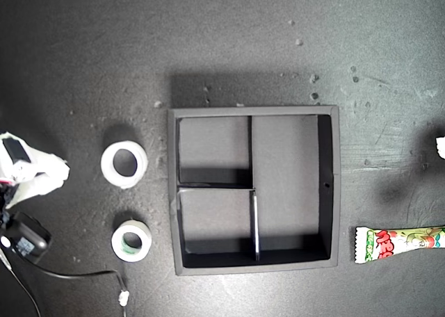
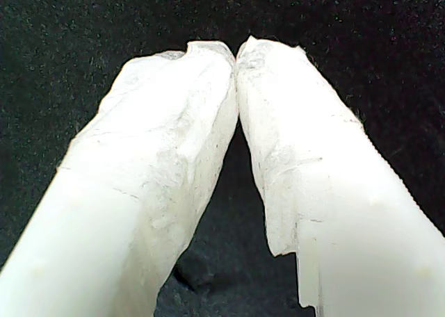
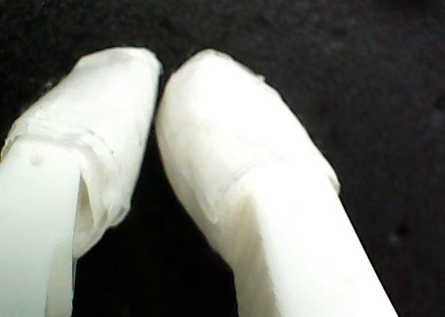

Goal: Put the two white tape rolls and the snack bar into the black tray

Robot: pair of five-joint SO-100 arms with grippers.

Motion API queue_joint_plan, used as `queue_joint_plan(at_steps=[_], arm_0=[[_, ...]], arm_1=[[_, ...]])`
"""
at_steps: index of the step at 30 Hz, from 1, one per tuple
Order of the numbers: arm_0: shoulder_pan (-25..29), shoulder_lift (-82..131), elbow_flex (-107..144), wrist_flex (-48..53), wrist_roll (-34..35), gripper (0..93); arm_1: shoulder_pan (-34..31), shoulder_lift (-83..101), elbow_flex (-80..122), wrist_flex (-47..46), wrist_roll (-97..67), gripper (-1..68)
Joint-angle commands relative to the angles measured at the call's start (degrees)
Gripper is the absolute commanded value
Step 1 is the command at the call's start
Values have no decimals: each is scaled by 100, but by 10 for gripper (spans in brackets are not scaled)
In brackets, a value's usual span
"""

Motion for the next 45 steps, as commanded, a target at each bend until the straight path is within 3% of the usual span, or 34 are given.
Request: queue_joint_plan(at_steps=[1, 18, 20, 25, 29, 33, 35, 38, 41, 45], arm_0=[[123, 272, 316, 255, -694, 2], [62, 272, 316, 255, -396, 6], [62, 272, 316, 185, -782, 20], [0, 272, 316, -519, -1292, 173], [0, 272, 316, -35, -3349, 171], [-26, 272, 316, -316, -2171, 0], [369, 272, 316, -703, -1934, 0], [316, 272, 290, -1151, -1090, 2], [378, 272, -88, -1371, -457, 74], [-79, 272, -923, -1318, 554, 112]], arm_1=[[1310, -35, 70, 70, 264, 0], [1354, -35, 70, 53, 352, 0], [1292, -35, 70, -35, 448, 0], [536, -35, 70, -879, 352, 0], [0, -35, 70, -1969, -747, 0], [-290, -35, 70, -2452, -1415, -1], [-439, -35, 70, -2769, -1916, -1], [-369, -35, 70, -3190, -2109, -2], [-378, -35, 70, -3876, -2048, -3], [-483, -35, 70, -4685, -2048, -4]])
